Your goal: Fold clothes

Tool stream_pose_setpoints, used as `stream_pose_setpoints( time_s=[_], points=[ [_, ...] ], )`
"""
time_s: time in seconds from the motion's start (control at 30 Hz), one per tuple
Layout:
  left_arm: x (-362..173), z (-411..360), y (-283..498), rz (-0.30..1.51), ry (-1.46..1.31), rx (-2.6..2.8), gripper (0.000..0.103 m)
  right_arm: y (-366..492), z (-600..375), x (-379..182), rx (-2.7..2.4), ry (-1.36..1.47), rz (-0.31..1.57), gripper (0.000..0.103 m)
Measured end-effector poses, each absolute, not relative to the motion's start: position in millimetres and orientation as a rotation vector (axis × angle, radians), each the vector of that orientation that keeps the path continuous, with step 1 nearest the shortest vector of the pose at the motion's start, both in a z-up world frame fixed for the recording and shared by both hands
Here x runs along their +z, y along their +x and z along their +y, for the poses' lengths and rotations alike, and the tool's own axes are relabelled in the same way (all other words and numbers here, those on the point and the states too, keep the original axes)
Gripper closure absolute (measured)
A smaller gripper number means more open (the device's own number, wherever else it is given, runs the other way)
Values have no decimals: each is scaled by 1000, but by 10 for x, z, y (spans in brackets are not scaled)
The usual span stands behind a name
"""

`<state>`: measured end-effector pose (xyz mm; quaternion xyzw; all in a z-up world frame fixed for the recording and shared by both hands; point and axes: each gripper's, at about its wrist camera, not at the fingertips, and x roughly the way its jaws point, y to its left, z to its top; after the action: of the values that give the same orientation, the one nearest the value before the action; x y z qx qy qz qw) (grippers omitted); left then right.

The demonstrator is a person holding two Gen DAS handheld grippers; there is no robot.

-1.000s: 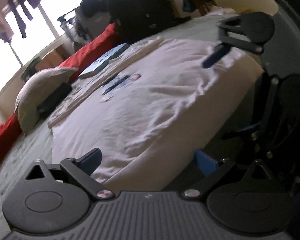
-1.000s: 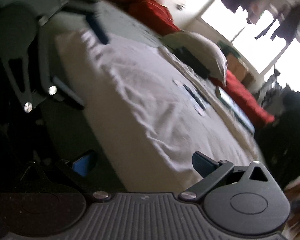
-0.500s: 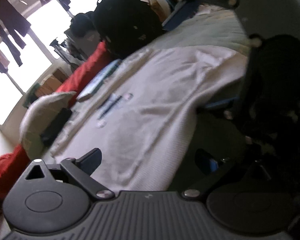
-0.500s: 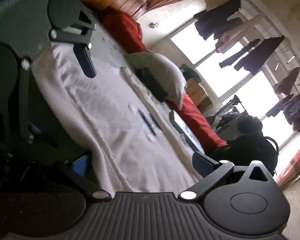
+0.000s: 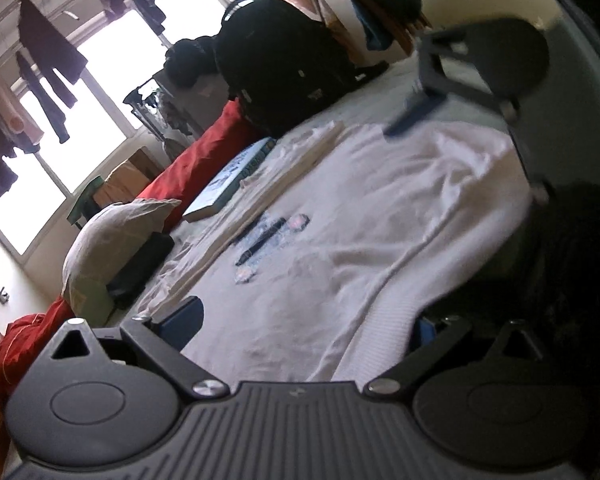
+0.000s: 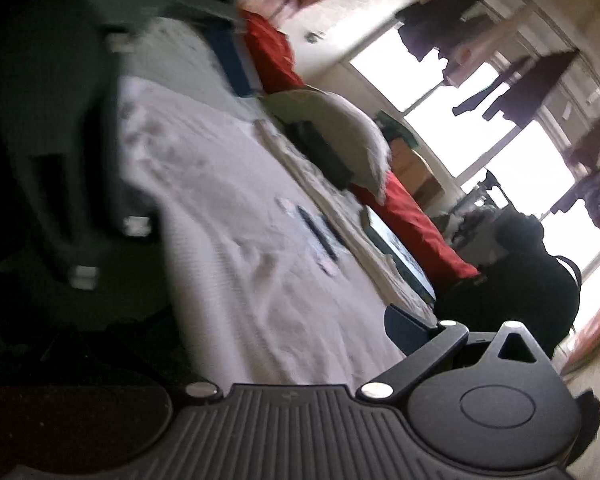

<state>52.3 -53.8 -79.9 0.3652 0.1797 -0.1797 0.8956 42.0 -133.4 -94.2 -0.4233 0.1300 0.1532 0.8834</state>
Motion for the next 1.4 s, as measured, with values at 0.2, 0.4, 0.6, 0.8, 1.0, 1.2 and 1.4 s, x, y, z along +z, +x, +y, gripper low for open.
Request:
stream_pose_setpoints(
  time_s=[0.2, 0.4, 0.6, 0.8, 1.0, 1.2, 1.4],
  points=[
    [-906, -668, 568, 396, 774, -383, 4, 505, -1381, -881, 247, -837, 251, 0],
    [-972, -587, 603, 363, 859, -296, 4, 493, -1464, -903, 237, -844, 254, 0],
    [-1000, -287, 624, 373, 890, -219, 3, 494, -1629, -1013, 192, -881, 278, 0],
    [-982, -62, 653, 378, 911, -145, 3, 534, -1836, -997, 145, -885, 294, 0],
    [-1001, -66, 675, 350, 953, -124, 2, 564, -1860, -1005, 127, -899, 287, 0],
    [-959, -48, 693, 329, 963, -96, 2, 598, -1834, -996, 97, -943, 256, 0],
    [-847, -25, 779, 334, 944, -91, 2, 702, -1833, -929, 74, -934, 241, 0]
  ],
)
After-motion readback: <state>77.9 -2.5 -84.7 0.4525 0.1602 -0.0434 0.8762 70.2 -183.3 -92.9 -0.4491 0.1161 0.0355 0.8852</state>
